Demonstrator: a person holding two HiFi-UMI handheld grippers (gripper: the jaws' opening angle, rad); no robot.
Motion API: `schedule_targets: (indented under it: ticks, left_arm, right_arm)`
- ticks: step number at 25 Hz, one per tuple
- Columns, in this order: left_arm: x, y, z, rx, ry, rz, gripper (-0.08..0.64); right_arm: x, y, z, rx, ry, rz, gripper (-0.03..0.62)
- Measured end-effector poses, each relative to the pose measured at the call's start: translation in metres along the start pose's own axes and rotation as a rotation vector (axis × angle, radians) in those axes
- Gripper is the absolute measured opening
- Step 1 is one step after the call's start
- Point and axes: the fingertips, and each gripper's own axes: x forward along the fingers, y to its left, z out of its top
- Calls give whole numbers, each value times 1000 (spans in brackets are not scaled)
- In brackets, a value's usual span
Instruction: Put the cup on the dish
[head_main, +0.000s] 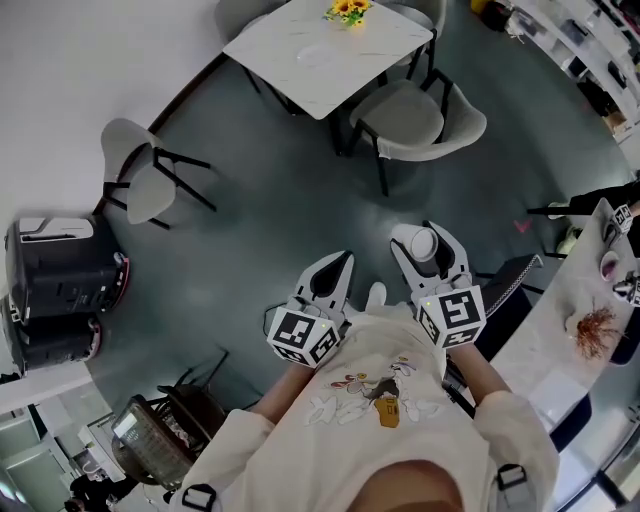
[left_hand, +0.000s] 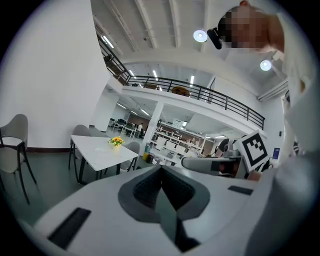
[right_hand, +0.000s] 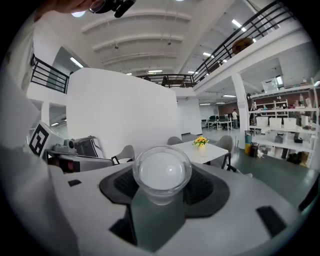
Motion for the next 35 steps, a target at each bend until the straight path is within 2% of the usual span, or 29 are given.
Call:
schedule_targets:
  ticks: [13,22,30,35]
  left_arm:
    - [3,-15,-14,11,-2,67,3]
    - [17,15,1,2,-21,76,3]
    - [47,58,27,-7,-34,56,2]
    - [64,94,49,-7,-30,44,2]
  right_arm:
    - [-12,-7,-15,24,7,54,267]
    - [20,-6,-9,11,16,54,267]
    - [73,-3,8,-3,24,59,267]
    - [112,-5,25,3,14,24,267]
